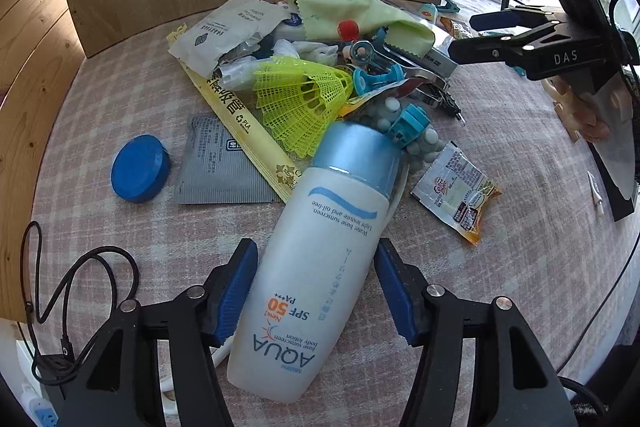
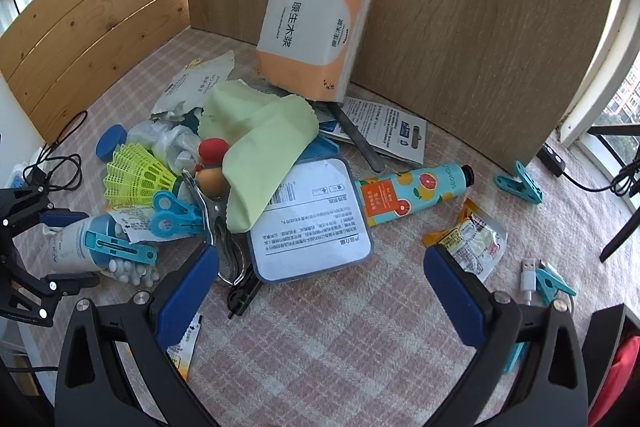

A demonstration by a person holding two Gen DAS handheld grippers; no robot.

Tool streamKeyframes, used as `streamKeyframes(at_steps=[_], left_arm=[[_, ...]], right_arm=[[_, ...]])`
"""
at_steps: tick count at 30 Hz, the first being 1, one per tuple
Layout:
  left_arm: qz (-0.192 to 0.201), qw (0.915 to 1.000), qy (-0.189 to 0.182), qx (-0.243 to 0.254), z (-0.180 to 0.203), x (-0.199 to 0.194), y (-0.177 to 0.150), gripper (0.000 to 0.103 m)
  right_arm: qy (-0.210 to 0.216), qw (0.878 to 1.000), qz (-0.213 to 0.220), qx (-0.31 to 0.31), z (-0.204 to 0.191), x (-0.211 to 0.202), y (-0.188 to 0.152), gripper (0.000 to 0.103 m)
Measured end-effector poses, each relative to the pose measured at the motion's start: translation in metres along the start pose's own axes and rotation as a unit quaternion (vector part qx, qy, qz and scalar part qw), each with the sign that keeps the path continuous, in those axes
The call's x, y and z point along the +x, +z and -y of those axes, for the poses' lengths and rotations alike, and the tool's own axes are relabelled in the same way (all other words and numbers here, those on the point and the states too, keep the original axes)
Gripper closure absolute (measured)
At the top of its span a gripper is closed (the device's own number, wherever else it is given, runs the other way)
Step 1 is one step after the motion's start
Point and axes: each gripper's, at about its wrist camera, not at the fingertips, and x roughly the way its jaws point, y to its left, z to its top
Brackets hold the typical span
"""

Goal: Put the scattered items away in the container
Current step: 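Grasp the white AQUA sunscreen bottle with the left tool while the right tool reaches the tin box, then grasp the white tin box with the right tool while the left tool lifts the bottle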

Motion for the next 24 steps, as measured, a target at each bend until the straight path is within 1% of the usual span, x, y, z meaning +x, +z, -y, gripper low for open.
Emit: streamKeyframes(at_steps=[3,4,5,8,11,16,20,21,22,23,24], left_arm=[[-0.003,1.0000,0.003,-0.003,0.000,-0.001,0.001,0.052],[-0.004,1.0000,0.003,-0.002,0.000,-0.001,0.002,0.053],[-0.004,1.0000,0.003,-0.003,0.000,-0.001,0.002,0.055],[-0.007,1.0000,0.000,-0.005,-0.002,-0.001,0.004,0.059],[-0.009,0.9999,0.000,-0.006,-0.003,-0.001,0.004,0.059],[-0.012,0.9999,-0.002,-0.007,-0.003,-0.001,0.005,0.059],[-0.011,0.9998,-0.008,-0.011,-0.003,-0.002,0.005,0.059],[-0.010,0.9998,-0.008,-0.013,-0.005,-0.003,0.004,0.059],[-0.010,0.9998,-0.008,-0.014,-0.005,-0.003,0.004,0.059],[-0.011,0.9998,-0.009,-0.016,-0.006,-0.003,0.004,0.059],[-0.012,0.9998,-0.010,-0.016,-0.007,-0.004,0.005,0.059]], right_arm=[[0.013,1.000,-0.008,-0.007,0.002,0.006,0.001,0.001],[0.020,1.000,-0.011,-0.007,0.003,0.008,0.002,0.002],[0.026,1.000,-0.013,-0.007,0.003,0.009,0.002,0.006],[0.030,0.999,-0.020,-0.014,0.003,0.016,0.005,0.014],[0.039,0.999,-0.019,-0.018,0.003,0.018,0.005,0.014],[0.075,0.997,-0.009,-0.015,0.008,0.013,0.007,0.014],[0.075,0.997,-0.018,-0.023,0.007,0.017,0.009,0.015],[0.075,0.997,-0.022,-0.026,0.006,0.019,0.010,0.017],[0.075,0.996,-0.027,-0.029,0.005,0.022,0.012,0.027],[0.073,0.996,-0.029,-0.031,0.003,0.024,0.013,0.033],[0.075,0.996,-0.031,-0.033,0.003,0.027,0.013,0.033]])
